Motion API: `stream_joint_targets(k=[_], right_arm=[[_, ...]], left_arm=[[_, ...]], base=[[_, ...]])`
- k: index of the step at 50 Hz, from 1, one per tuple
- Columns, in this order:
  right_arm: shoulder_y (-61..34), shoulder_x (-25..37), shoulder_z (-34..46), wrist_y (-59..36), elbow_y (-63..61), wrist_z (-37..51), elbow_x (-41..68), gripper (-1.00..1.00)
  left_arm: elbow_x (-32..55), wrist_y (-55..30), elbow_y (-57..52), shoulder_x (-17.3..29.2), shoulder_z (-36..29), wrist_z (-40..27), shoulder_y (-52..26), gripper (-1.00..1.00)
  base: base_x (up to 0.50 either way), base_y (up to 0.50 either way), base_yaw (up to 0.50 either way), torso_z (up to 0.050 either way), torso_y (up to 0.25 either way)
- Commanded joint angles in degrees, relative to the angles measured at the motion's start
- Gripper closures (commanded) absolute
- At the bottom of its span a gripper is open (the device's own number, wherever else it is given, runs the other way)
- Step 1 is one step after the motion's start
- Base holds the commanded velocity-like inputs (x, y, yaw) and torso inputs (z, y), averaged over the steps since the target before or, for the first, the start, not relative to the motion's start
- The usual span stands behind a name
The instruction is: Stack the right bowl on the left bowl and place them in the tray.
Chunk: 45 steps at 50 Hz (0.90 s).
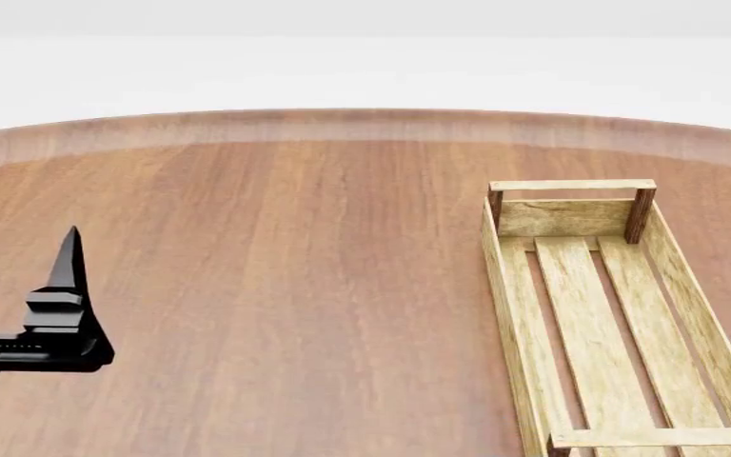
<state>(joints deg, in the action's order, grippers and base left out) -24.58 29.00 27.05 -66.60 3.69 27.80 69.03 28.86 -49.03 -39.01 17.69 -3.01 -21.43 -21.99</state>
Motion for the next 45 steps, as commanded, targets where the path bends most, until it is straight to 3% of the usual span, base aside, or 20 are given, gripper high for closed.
stream_joint_targets(k=[1, 25, 45], right_arm=[[0.2, 0.0, 0.1, 0.2, 0.2, -0.4, -0.6, 1.0], [-1.7, 2.2, -5.3, 3.4, -8.1, 0.0, 3.8, 1.0], [-10.5, 2.9, -11.4, -1.1, -12.4, 10.2, 15.2, 1.0]], left_arm=[[0.3, 0.0, -0.2, 0.2, -0.1, -0.3, -0.1, -1.0], [0.3, 1.4, 0.6, 0.6, -0.5, -0.4, 0.4, -1.0], [1.1, 1.2, 0.3, 0.8, -0.5, -0.9, 0.0, -1.0]], base=[[0.0, 0.0, 0.0, 0.0, 0.0], [0.0, 0.0, 0.0, 0.0, 0.0], [0.0, 0.0, 0.0, 0.0, 0.0]])
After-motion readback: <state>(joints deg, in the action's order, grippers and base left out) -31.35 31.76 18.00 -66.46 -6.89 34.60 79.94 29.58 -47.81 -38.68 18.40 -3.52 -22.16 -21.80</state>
